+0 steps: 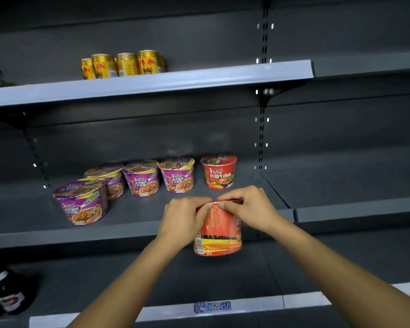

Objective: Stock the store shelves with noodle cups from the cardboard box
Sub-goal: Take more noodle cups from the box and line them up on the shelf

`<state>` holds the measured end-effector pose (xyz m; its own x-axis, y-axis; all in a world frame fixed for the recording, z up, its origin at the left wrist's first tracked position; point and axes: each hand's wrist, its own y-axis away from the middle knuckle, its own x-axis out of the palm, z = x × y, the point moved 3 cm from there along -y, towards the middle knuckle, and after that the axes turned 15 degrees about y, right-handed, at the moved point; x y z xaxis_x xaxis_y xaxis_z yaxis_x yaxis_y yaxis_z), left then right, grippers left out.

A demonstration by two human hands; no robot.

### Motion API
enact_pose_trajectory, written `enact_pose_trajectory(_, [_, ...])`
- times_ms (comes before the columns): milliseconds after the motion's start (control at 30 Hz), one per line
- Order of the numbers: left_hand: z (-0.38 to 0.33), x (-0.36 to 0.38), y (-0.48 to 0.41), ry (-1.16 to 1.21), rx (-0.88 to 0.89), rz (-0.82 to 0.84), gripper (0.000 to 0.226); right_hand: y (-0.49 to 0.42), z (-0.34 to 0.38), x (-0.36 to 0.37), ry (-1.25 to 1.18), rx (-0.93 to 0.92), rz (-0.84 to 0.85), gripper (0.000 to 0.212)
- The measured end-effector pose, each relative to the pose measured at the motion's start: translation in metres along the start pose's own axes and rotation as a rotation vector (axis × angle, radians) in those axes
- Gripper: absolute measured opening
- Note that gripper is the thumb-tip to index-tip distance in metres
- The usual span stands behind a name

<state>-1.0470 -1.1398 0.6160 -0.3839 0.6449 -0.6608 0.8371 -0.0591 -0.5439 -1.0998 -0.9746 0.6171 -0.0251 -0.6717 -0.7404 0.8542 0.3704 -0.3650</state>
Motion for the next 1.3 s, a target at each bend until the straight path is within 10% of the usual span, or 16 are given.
enact_pose_trajectory(1300, [0.032, 0.153, -0.163, 0.099, 0.392, 0.117, 0.038, -0.093, -0.161, -0.038, 0.323, -0.12, -0.351, 0.023])
